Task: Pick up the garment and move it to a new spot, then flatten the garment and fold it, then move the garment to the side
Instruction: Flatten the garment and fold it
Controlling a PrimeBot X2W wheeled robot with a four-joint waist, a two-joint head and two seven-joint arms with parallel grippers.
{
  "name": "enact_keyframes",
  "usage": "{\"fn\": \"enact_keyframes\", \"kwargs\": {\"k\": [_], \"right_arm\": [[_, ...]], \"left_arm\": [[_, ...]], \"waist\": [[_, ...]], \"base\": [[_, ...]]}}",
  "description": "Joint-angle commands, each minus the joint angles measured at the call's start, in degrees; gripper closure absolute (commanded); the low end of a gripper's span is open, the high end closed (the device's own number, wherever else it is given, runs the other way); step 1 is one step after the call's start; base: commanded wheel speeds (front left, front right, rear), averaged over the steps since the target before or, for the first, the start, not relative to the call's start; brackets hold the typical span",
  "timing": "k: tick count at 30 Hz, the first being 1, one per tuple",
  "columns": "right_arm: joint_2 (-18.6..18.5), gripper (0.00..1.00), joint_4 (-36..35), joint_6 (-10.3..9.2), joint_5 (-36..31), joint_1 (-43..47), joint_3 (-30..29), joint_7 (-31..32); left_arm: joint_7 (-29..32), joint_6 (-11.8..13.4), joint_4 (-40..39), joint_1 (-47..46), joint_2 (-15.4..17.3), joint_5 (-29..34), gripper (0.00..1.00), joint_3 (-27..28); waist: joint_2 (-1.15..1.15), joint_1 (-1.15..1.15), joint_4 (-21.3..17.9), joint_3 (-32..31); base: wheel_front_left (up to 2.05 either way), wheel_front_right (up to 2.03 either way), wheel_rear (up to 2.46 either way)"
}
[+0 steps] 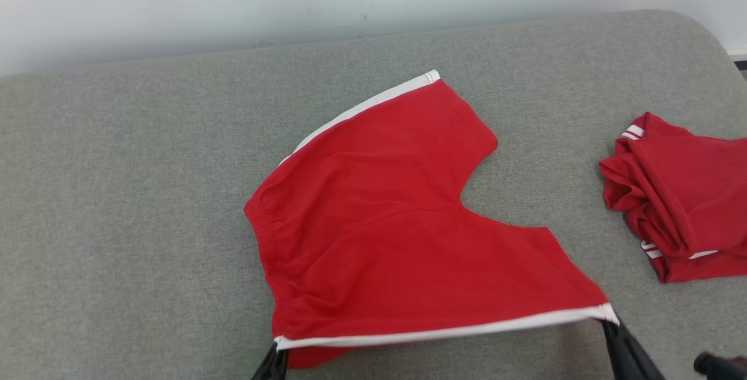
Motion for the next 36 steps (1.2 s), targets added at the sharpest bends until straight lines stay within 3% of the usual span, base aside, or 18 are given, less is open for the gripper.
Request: {"fn": "enact_keyframes", "kwargs": {"k": [1, 11, 21, 30, 36], "right_arm": [[0.1, 1.0, -0.2, -0.06, -0.4, -1.6, -0.7, -0.4], [-4.1, 1.0, 4.7, -0.06, -0.4, -16.4, -1.7, -1.9], [-10.9, 1.0, 16.3, -0.06, 2.8, -36.5, 3.9, -2.7], [-16.2, 1.0, 32.7, -0.06, 7.1, -57.8, 15.5, -4.5], [-17.1, 1.0, 40.7, -0.06, 10.3, -65.7, 22.9, -6.4]], "left_arm": [[-0.5, 0.0, 0.0, -0.7, 0.1, -0.1, 1.0, 0.3], [-1.5, -1.2, 2.8, -11.2, -3.0, 0.5, 1.0, -1.9], [-4.8, -1.3, 9.4, -24.4, -5.8, -1.7, 1.0, -3.4], [-8.4, -0.3, 18.2, -36.5, -6.4, -4.4, 1.0, -5.4], [-10.4, 0.8, 22.2, -40.6, -6.4, -6.8, 1.0, -6.5]], "waist": [[0.01, -0.01, 0.2, 0.1], [0.01, -0.01, 4.4, 3.1], [0.01, -0.01, 9.1, 9.2], [0.01, -0.01, 12.6, 15.6], [0.01, -0.01, 13.6, 17.7]], "base": [[0.0, 0.0, 0.0], [0.0, 0.0, 0.0], [0.0, 0.0, 0.0], [0.0, 0.0, 0.0], [0.0, 0.0, 0.0]]}}
